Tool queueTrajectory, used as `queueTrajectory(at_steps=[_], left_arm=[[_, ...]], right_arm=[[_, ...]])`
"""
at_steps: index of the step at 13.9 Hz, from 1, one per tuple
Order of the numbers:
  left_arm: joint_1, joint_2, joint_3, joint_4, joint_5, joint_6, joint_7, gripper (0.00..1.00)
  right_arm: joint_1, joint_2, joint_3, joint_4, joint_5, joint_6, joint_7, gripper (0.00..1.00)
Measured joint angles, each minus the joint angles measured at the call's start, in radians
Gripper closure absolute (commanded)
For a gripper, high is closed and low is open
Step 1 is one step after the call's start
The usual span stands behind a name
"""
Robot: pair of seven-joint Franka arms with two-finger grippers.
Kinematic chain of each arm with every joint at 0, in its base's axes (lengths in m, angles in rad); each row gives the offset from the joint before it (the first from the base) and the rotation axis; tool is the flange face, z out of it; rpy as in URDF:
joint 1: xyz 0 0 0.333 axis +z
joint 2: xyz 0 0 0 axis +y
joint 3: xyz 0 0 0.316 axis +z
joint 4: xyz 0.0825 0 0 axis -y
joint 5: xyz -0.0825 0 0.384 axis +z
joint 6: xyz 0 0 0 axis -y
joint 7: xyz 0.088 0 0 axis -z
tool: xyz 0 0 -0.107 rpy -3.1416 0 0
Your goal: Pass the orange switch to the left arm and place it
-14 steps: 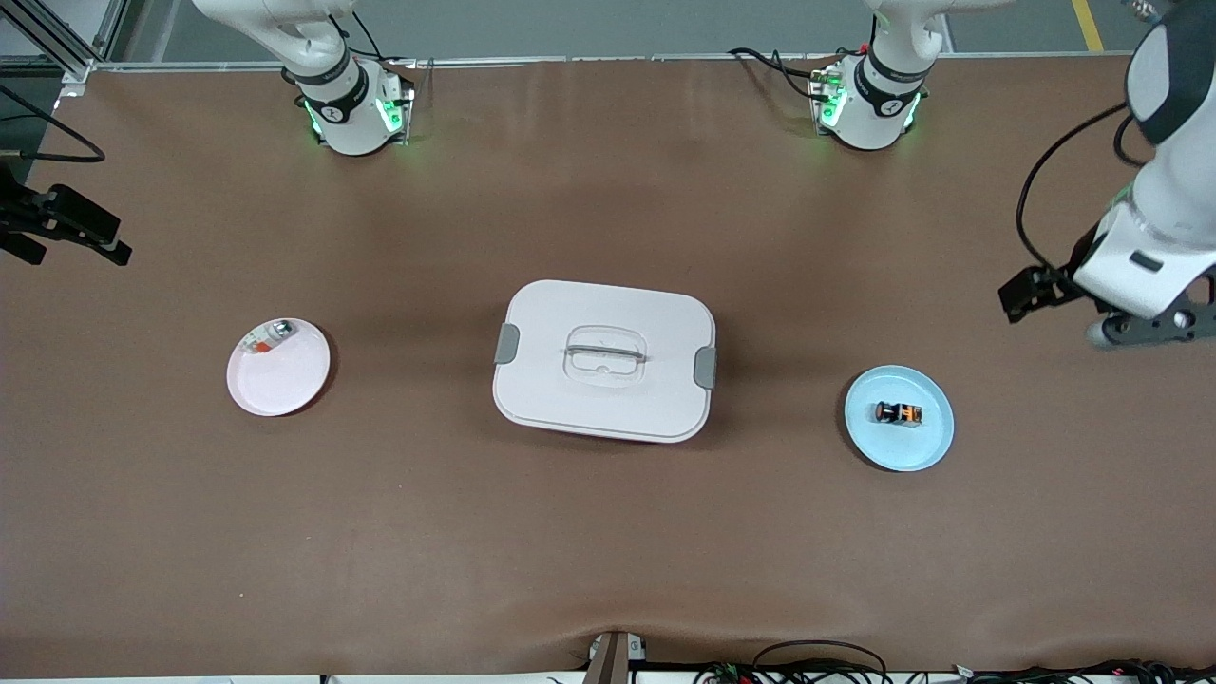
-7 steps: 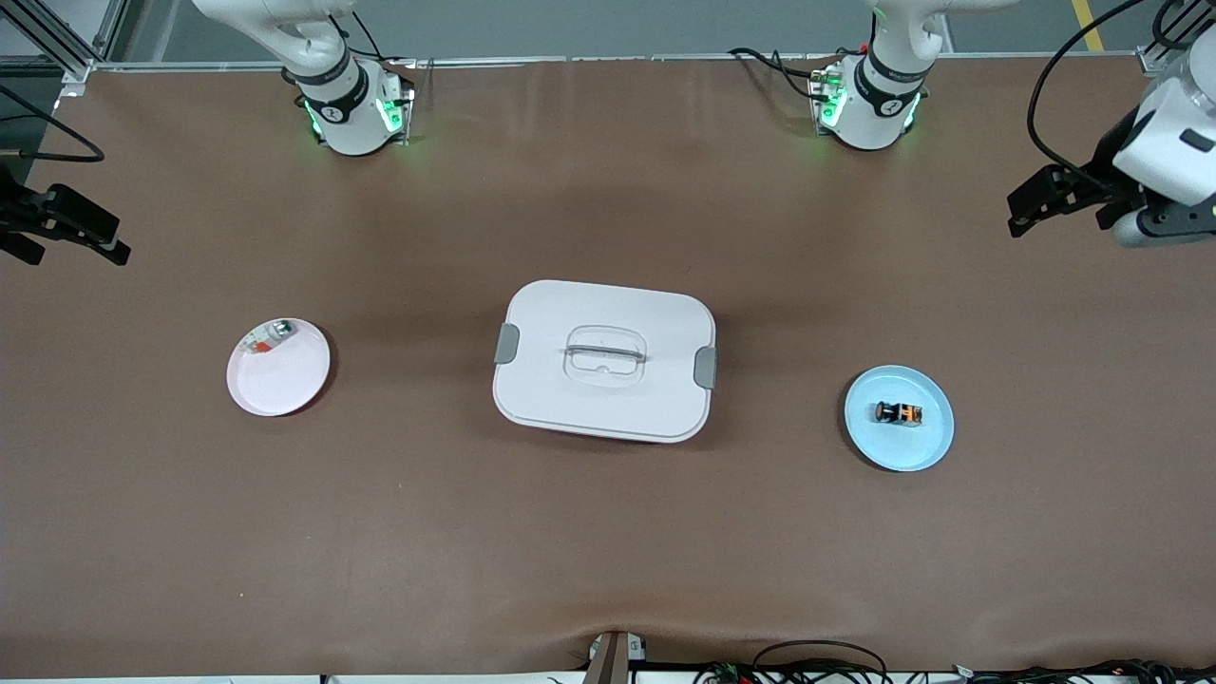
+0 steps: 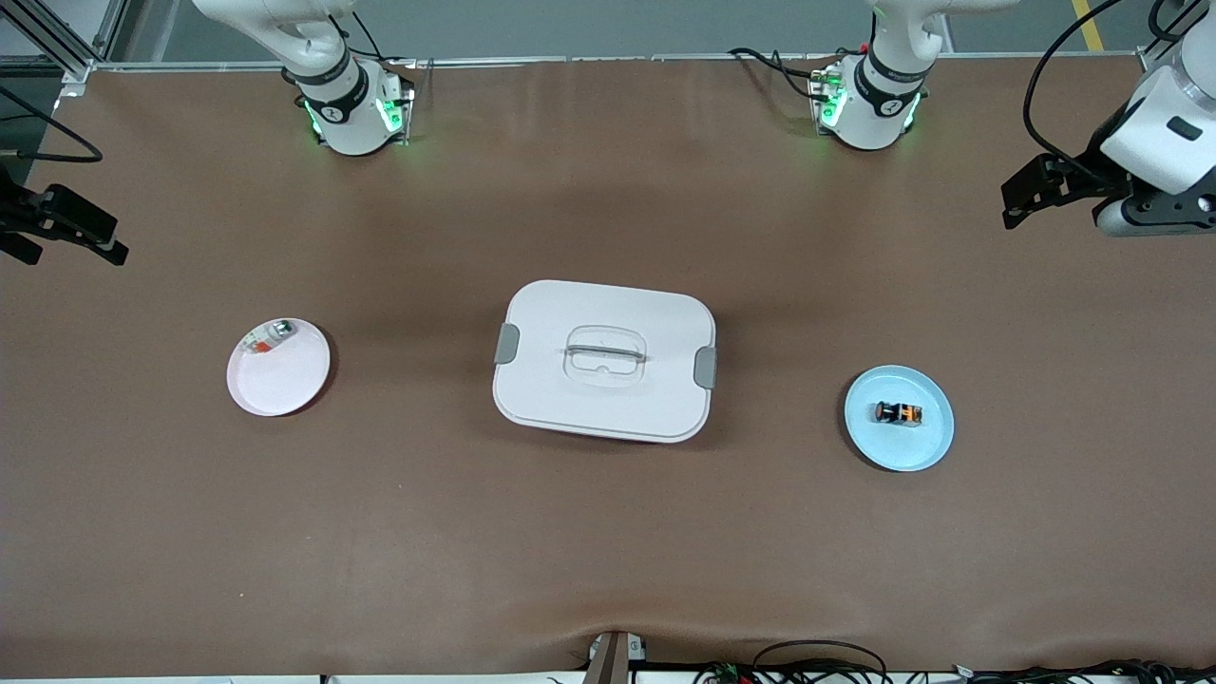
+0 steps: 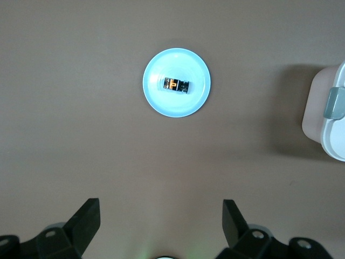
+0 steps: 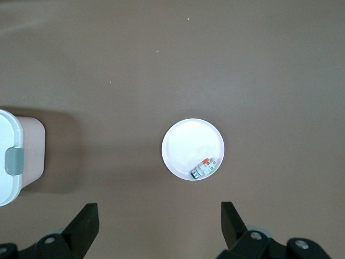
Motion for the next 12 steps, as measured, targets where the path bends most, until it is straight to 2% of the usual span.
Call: queueTrajectory(at_steps=[12], left_arm=[[0.006,0.016,0.012,0.016,-0.016,-0.001,-0.002,0.00]], right_arm=[[0.000,0.000,0.000,0.000,-0.001,0.000,0.000,0.00]])
